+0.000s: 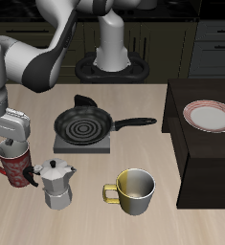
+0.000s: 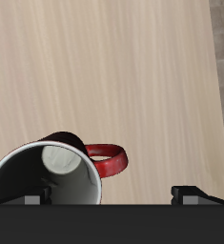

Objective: Place the red mug on the plate

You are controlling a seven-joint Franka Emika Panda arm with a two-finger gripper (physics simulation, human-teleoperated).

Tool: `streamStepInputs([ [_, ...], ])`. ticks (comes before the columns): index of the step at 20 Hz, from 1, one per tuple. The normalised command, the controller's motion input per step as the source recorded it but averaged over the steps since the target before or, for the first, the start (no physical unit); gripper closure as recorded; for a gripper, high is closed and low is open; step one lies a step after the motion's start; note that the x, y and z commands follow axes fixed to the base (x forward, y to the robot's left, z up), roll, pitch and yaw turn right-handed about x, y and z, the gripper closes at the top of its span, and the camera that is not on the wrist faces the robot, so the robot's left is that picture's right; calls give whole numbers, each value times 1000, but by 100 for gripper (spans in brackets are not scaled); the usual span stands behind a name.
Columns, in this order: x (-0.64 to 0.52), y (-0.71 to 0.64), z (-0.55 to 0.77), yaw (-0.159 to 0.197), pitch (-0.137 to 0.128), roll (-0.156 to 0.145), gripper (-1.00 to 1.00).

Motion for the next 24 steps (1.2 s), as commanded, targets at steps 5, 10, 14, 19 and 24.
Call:
streamStepInputs([
  [5, -63, 185, -495, -68, 46, 8, -100],
  [10, -134, 550, -643, -77, 36, 124, 100],
  [14, -60, 253, -289, -198, 0, 87, 100],
  [19, -36, 7, 249, -15, -38, -14, 100],
  [24, -35, -9, 261, 35, -27, -29, 100],
])
